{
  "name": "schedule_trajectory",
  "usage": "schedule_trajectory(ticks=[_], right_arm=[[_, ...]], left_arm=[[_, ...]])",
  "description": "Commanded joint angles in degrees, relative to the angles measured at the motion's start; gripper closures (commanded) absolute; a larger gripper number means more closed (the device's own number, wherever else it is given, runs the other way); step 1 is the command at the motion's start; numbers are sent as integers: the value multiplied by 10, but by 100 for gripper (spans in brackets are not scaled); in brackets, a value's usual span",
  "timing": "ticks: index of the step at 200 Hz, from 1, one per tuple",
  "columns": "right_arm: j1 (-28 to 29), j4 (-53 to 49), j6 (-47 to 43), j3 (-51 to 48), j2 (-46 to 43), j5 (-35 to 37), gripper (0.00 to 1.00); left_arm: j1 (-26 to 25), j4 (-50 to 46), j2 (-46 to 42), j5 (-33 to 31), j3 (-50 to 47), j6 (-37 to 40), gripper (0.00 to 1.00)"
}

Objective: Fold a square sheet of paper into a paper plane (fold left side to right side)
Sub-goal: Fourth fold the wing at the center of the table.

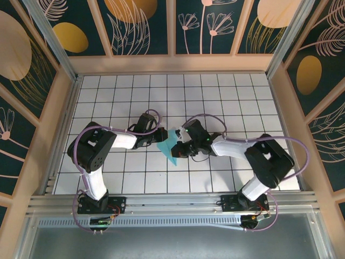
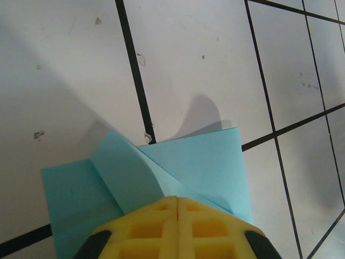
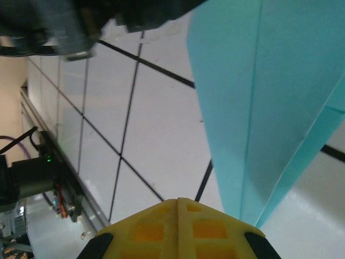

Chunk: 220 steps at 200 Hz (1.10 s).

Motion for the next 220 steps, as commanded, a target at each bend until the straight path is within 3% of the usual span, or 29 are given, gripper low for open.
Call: schedule_trajectory(ticks=[1, 99, 220], right_arm=[[1, 27, -6, 20, 34, 3, 100], [13, 5, -13, -4, 96, 7, 100], [55, -68, -25, -69, 5, 4, 100]], left_arm=[[4, -60, 8, -29, -5, 10, 100], [4, -78, 18, -48, 2, 5, 100], [4, -66, 3, -45, -1, -18, 100]])
